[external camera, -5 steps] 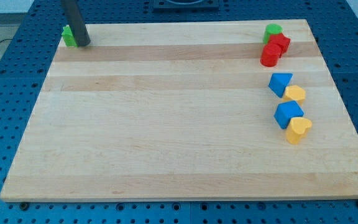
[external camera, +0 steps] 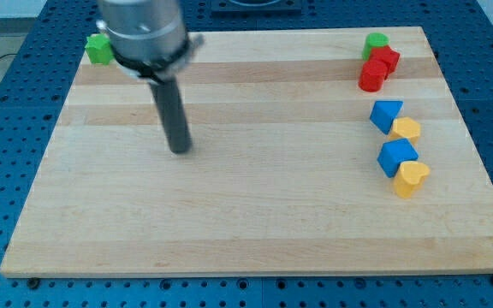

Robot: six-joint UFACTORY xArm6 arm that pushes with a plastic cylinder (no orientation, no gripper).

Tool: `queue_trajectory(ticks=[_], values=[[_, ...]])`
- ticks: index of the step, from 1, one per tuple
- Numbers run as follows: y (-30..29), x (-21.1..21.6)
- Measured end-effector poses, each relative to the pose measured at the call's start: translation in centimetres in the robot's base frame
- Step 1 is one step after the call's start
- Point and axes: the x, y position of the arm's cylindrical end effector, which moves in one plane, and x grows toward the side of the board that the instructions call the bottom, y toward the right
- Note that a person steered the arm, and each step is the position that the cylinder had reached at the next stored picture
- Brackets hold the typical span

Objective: Push the red circle to the top center of the board

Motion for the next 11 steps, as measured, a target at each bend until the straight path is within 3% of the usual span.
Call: queue_trajectory(ticks=[1,4,9,10,11], values=[[4.7,0.2],[12.6,-10.1],[33.4,-12.0],[34.6,-13.6],[32.1,-14.4]])
